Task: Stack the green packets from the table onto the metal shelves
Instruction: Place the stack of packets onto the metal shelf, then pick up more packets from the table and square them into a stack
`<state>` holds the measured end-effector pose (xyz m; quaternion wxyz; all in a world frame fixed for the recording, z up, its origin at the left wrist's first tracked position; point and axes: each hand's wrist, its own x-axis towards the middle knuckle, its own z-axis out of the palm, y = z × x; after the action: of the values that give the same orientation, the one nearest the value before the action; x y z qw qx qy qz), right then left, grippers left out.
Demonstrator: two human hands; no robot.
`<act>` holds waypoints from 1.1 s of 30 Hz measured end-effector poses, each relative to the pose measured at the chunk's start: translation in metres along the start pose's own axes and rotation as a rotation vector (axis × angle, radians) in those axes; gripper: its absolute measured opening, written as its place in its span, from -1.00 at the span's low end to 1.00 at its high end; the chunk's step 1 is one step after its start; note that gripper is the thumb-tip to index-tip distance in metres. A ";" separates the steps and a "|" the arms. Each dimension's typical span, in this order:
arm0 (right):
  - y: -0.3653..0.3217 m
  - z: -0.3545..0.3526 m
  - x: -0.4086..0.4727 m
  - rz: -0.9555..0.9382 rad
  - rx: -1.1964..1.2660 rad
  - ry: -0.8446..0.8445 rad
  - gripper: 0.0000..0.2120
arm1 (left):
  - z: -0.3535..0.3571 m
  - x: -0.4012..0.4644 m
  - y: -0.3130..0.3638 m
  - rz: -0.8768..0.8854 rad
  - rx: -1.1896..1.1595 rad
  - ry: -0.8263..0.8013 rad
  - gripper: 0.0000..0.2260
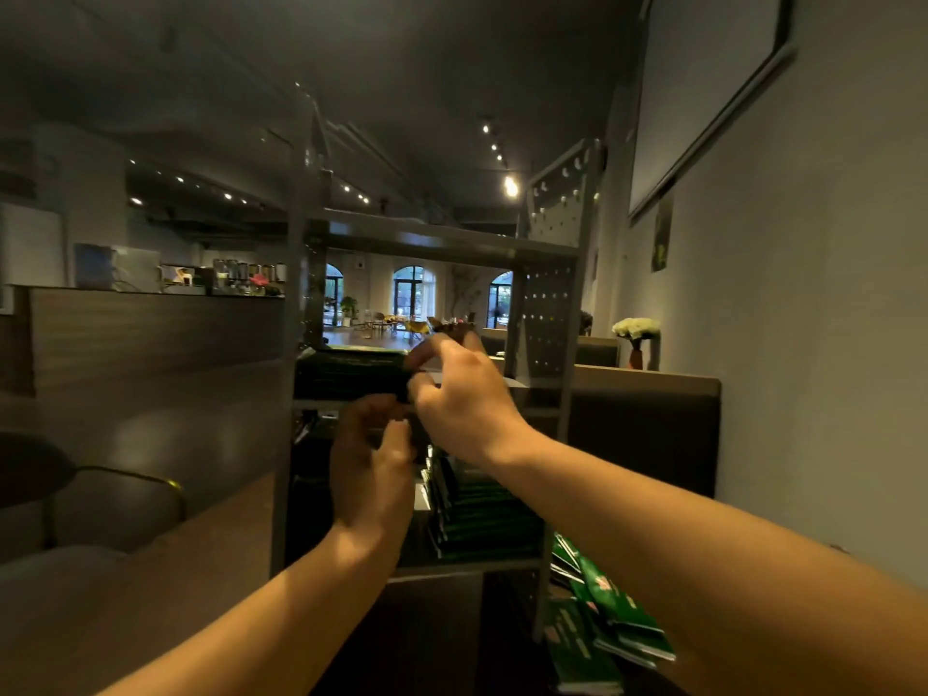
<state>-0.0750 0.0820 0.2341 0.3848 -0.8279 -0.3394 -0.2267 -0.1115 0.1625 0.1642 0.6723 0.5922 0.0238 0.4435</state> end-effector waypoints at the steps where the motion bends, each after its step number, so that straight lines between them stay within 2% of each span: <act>1: 0.002 -0.006 -0.016 -0.045 0.008 0.014 -0.86 | 0.007 -0.007 -0.001 0.034 0.012 -0.019 -0.84; 4: 0.021 -0.023 -0.059 -0.076 0.022 0.035 -0.89 | 0.029 -0.033 -0.007 0.111 -0.054 -0.082 -0.81; 7: 0.057 -0.044 -0.100 -0.018 0.041 0.076 -0.91 | 0.059 -0.067 -0.020 0.124 -0.139 -0.200 -0.79; 13: 0.139 -0.087 -0.178 0.220 0.065 0.186 -0.88 | 0.126 -0.139 -0.061 0.051 -0.136 -0.491 -0.81; 17: 0.189 -0.110 -0.227 0.390 0.012 0.222 -0.83 | 0.173 -0.188 -0.087 -0.036 -0.146 -0.610 -0.83; 20: 0.223 -0.125 -0.260 0.507 -0.021 0.247 -0.81 | 0.203 -0.220 -0.105 -0.127 -0.123 -0.684 -0.74; 24: 0.261 -0.147 -0.295 0.615 -0.180 0.289 -0.80 | 0.230 -0.246 -0.131 -0.022 -0.098 -0.752 -0.78; 26: 0.284 -0.160 -0.308 0.666 -0.301 0.301 -0.82 | 0.237 -0.256 -0.148 -0.032 -0.073 -0.773 -0.77; 29: 0.322 -0.179 -0.319 0.746 -0.468 0.338 -0.86 | 0.241 -0.257 -0.170 0.005 -0.031 -0.750 -0.79; 33: 0.374 -0.199 -0.319 0.876 -0.658 0.350 -0.88 | 0.240 -0.248 -0.183 0.207 -0.005 -0.709 -0.82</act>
<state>-0.0352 -0.3763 -0.0298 0.2154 -0.9175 0.1923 -0.2735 -0.0243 -0.1614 -0.0361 0.5919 0.7068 -0.2718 0.2762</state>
